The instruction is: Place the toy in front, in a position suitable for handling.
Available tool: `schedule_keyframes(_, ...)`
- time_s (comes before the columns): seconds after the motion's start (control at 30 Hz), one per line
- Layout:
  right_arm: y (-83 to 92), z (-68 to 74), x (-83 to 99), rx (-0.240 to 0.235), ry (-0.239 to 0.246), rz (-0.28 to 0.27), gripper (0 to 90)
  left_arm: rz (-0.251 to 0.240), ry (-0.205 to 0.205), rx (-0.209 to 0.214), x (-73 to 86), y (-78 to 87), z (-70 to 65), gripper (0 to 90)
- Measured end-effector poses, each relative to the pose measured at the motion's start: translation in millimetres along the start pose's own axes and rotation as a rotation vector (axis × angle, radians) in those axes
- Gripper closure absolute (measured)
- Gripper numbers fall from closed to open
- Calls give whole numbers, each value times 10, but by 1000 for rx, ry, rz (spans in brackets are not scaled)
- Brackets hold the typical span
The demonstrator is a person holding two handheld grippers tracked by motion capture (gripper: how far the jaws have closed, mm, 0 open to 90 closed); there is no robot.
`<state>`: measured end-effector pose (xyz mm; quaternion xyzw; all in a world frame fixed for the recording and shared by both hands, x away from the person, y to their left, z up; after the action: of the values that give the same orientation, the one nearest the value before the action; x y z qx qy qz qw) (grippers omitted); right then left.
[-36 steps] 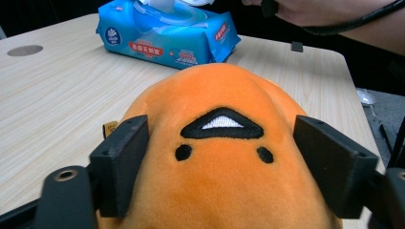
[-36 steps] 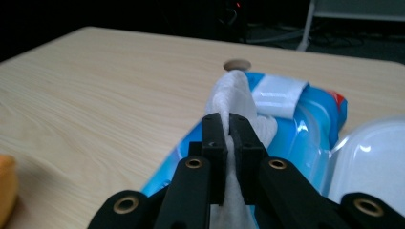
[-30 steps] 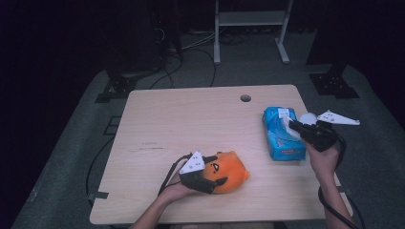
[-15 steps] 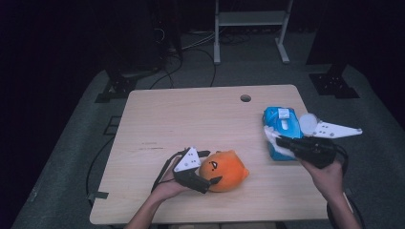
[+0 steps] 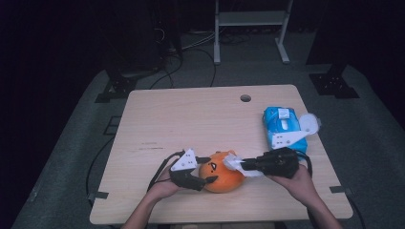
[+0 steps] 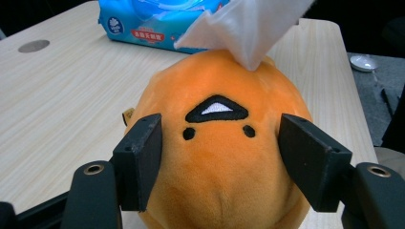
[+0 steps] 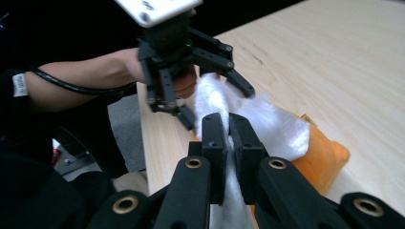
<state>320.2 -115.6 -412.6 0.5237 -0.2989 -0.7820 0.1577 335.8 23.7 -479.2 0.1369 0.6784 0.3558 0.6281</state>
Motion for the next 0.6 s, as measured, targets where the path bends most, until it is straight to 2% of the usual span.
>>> schedule_keyframes(0.03,-65,-50,-4,-2,-8,12,850,-1,-2,-1,1,-1,-4,330)
schedule_keyframes(0.13,-247,-177,-20,45,-6,49,844,-5,-9,2,-5,-16,-20,329)
schedule_keyframes(0.2,-351,-177,-41,46,6,64,822,-5,-7,3,-5,-24,-22,328)
schedule_keyframes(0.37,-561,-127,-44,87,73,126,691,-3,-11,4,11,-21,-21,329)
schedule_keyframes(0.47,-614,-124,-77,92,83,97,616,-12,-17,30,14,-36,-41,327)
schedule_keyframes(0.6,-709,-174,-55,131,83,82,636,-6,-23,38,12,-94,-66,284)
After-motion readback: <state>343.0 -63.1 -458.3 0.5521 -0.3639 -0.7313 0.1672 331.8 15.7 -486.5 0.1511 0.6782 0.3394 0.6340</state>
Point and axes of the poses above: each handheld gripper's, and its own axes: y roughly backward along the jaws, x roughly out of its underside, z roughly to its left, the point moved 10 cm from there along -y, roughly forward along the jaws, and after that the axes turned 14 degrees about z, right-handed, at the moved point
